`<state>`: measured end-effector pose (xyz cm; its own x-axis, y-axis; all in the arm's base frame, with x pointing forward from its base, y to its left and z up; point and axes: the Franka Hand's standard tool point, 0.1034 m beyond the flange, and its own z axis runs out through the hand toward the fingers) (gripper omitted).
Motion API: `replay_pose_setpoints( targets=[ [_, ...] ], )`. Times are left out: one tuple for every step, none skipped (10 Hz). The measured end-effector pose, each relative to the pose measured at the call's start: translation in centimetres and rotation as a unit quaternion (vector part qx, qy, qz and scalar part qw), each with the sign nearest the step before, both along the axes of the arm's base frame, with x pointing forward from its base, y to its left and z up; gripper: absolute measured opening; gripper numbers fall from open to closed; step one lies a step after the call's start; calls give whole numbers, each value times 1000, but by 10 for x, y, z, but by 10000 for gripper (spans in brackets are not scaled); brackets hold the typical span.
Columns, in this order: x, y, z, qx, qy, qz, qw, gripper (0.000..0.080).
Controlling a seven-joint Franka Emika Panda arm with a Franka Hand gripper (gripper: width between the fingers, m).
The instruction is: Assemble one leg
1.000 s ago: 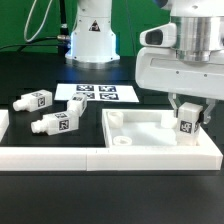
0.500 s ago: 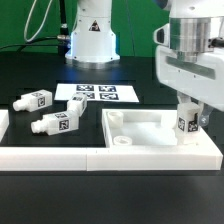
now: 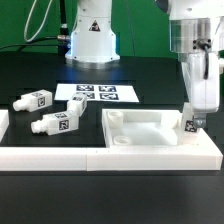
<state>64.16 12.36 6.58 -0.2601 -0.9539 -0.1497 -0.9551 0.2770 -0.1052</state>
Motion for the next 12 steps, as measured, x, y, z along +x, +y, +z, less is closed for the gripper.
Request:
replay_pose_setpoints(
  targets=[
    [0,1,0,-6,-5,43,999,303],
    [0,4,1,-15,-12,112,993,484],
    [2,4,4,-28,-24,227,973,595],
    [1,2,5,-38,-31,324,945,632],
    [-3,0,4,-40,-28,380,924,632],
    [-2,0,4,-43,-31,389,920,646],
    [-3,0,3,-47,-35,423,904,646],
    [-3,-1,3,-51,-38,449,891,649],
    [-3,-4,3,-65,-42,537,840,649],
    [-3,-6,3,-78,-39,614,785,648],
    [-2,-3,3,-84,-35,669,738,648],
    [-1,0,2,-88,-32,725,683,648]
  ],
)
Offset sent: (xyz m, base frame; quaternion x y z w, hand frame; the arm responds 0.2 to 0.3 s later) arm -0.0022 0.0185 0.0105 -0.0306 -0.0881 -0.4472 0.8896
